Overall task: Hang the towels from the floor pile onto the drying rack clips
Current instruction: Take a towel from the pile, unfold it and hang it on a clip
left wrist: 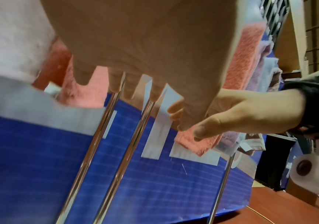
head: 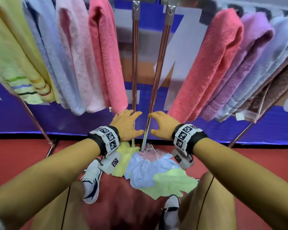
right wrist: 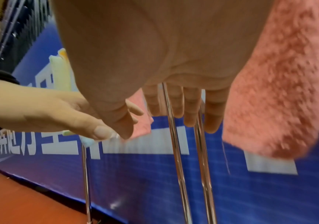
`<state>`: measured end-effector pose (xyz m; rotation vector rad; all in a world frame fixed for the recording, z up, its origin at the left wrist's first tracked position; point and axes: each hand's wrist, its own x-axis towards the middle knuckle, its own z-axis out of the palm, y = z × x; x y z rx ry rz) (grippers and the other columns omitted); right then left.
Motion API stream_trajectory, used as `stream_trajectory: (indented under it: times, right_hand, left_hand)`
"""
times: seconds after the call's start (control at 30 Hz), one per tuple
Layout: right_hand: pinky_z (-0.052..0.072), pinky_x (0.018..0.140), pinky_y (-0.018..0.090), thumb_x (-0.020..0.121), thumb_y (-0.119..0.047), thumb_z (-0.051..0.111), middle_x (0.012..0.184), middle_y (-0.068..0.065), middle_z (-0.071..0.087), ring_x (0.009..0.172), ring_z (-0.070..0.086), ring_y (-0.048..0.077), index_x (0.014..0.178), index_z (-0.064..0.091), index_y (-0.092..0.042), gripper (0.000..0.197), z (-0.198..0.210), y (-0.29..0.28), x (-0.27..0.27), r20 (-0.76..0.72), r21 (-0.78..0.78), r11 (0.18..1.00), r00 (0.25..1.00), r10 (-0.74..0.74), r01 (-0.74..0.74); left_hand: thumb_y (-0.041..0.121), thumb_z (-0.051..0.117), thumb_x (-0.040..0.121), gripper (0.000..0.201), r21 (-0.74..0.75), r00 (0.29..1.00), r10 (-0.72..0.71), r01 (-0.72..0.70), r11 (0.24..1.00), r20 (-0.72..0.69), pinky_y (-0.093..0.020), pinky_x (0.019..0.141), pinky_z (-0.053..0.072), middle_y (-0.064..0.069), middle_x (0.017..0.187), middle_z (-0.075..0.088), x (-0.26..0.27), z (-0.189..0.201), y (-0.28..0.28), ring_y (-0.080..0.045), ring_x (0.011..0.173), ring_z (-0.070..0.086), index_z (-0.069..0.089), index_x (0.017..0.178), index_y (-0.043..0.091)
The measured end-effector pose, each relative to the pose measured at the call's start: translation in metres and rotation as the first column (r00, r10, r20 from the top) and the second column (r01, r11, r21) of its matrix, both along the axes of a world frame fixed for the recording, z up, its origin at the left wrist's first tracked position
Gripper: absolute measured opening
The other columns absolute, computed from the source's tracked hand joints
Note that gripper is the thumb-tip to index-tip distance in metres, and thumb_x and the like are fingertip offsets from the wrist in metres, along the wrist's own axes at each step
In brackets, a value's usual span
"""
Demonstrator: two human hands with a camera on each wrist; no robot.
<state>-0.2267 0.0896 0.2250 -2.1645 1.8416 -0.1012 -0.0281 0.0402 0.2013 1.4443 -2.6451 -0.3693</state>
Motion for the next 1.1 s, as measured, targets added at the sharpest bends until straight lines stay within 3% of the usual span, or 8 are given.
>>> stream_trajectory:
  times: [0.23,0.37,0.47,0.6,0.8,0.9,1.03,1.1]
  right_hand:
    - [0.043,0.101,0.039,0.084,-0.030,0.066,0.139,0.012,0.046,0.125,0.049,0.032,0.145,0.040,-0.016,0.067,-0.091,-0.017,-0.007,0.039,0.184,0.981,0.997,-0.073,0.064]
    - [0.045,0.096,0.038,0.084,-0.033,0.066,0.126,0.014,0.055,0.116,0.054,0.033,0.137,0.048,-0.015,0.059,-0.139,-0.030,-0.006,0.048,0.294,0.953,0.995,-0.088,0.070]
    - [0.041,0.099,0.034,0.085,-0.030,0.065,0.134,0.015,0.054,0.124,0.050,0.033,0.139,0.049,-0.014,0.059,-0.178,-0.038,-0.006,0.046,0.356,0.931,0.994,-0.098,0.075]
    - [0.040,0.103,0.033,0.089,-0.032,0.062,0.141,0.009,0.053,0.128,0.049,0.029,0.138,0.049,-0.015,0.053,-0.233,-0.043,-0.005,0.030,0.466,0.876,0.988,-0.152,0.121]
    - [0.041,0.104,0.032,0.090,-0.032,0.058,0.141,0.004,0.053,0.126,0.051,0.028,0.133,0.055,-0.021,0.045,-0.313,-0.049,0.005,0.013,0.600,0.787,0.982,-0.188,0.143]
    - [0.043,0.100,0.032,0.090,-0.028,0.057,0.138,0.005,0.055,0.123,0.053,0.029,0.124,0.063,-0.020,0.035,-0.341,-0.053,0.016,0.015,0.615,0.774,0.979,-0.204,0.152]
    - [0.039,0.080,0.025,0.091,-0.024,0.052,0.116,0.009,0.062,0.114,0.057,0.032,0.097,0.066,-0.013,0.019,-0.374,-0.053,0.029,0.019,0.640,0.754,0.978,-0.209,0.148]
    - [0.042,0.083,0.028,0.091,-0.024,0.051,0.117,0.010,0.063,0.115,0.056,0.033,0.096,0.066,-0.013,0.019,-0.383,-0.053,0.035,0.015,0.650,0.747,0.980,-0.200,0.142]
  left_hand:
    - [0.060,0.058,0.073,0.088,0.182,0.988,0.119,-0.100,0.978,-0.099,-0.051,0.114,0.032,-0.005,0.154,0.037,-0.007,-0.071,-0.017,-0.029,0.145,0.025,0.035,0.150,0.025]
    - [0.052,0.065,0.081,0.078,0.229,0.981,0.177,-0.157,0.961,-0.073,-0.047,0.113,0.034,-0.003,0.152,0.040,-0.016,-0.106,-0.031,-0.028,0.144,0.026,0.036,0.149,0.026]
    - [0.063,0.058,0.075,0.084,0.316,0.969,0.219,-0.174,0.933,-0.112,-0.046,0.111,0.037,-0.005,0.148,0.047,-0.017,-0.132,-0.039,-0.029,0.141,0.035,0.040,0.147,0.023]
    - [0.041,0.068,0.086,0.067,0.400,0.927,0.322,-0.226,0.888,-0.193,-0.039,0.107,0.039,-0.012,0.138,0.056,-0.013,-0.162,-0.045,-0.033,0.131,0.046,0.044,0.144,0.017]
    - [0.041,0.070,0.080,0.060,0.485,0.872,0.436,-0.290,0.825,-0.220,-0.028,0.098,0.042,-0.003,0.130,0.062,0.007,-0.204,-0.048,-0.024,0.120,0.057,0.054,0.134,0.019]
    - [0.041,0.069,0.081,0.058,0.498,0.875,0.429,-0.275,0.823,-0.225,-0.031,0.102,0.043,-0.003,0.129,0.061,0.004,-0.210,-0.050,-0.023,0.121,0.056,0.054,0.132,0.018]
    - [0.045,0.064,0.084,0.060,0.456,0.930,0.328,-0.223,0.862,-0.165,-0.039,0.109,0.038,-0.005,0.134,0.057,-0.001,-0.214,-0.058,-0.028,0.129,0.047,0.051,0.137,0.020]
    - [0.040,0.064,0.088,0.057,0.418,0.942,0.311,-0.234,0.878,-0.125,-0.037,0.110,0.034,-0.003,0.137,0.055,-0.003,-0.214,-0.061,-0.029,0.131,0.041,0.048,0.139,0.022]
